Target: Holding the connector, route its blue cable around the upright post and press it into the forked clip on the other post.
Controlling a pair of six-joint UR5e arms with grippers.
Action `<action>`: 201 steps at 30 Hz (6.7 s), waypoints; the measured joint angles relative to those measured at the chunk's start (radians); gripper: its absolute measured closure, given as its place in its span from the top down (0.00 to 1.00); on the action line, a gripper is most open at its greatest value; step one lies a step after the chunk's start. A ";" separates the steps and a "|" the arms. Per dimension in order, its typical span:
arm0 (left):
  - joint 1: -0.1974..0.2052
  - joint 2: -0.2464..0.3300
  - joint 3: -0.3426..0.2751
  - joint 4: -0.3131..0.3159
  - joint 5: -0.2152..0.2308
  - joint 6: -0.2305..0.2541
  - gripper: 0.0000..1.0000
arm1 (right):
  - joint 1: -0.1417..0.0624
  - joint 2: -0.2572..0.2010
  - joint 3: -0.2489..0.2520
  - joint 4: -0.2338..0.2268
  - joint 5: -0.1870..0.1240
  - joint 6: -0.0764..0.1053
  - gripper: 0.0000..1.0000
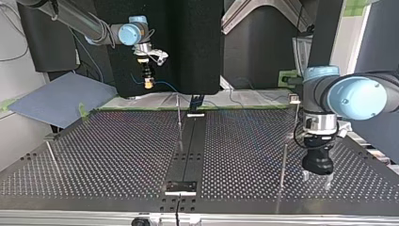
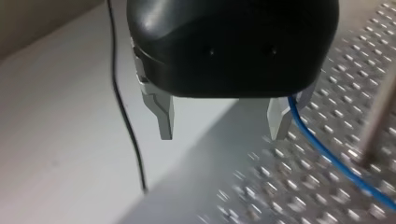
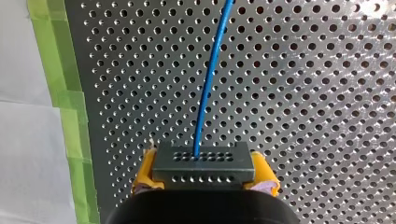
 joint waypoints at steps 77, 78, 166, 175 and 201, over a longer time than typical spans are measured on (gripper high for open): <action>-0.020 0.101 -0.371 0.006 0.005 0.053 1.00 | 0.003 0.000 0.000 -0.004 -0.011 0.001 0.00; -0.020 0.111 -0.371 -0.004 -0.006 0.063 1.00 | 0.003 0.000 0.000 -0.005 -0.011 0.002 0.00; -0.144 0.260 -0.063 -0.679 -0.236 0.415 1.00 | 0.017 0.001 0.000 -0.004 -0.026 0.027 0.00; -0.144 0.260 -0.063 -0.671 -0.237 0.416 1.00 | 0.018 0.001 0.000 -0.006 -0.026 0.027 0.00; -0.190 0.259 -0.126 -0.530 -0.172 0.535 1.00 | 0.025 0.001 0.000 -0.003 -0.026 0.030 0.00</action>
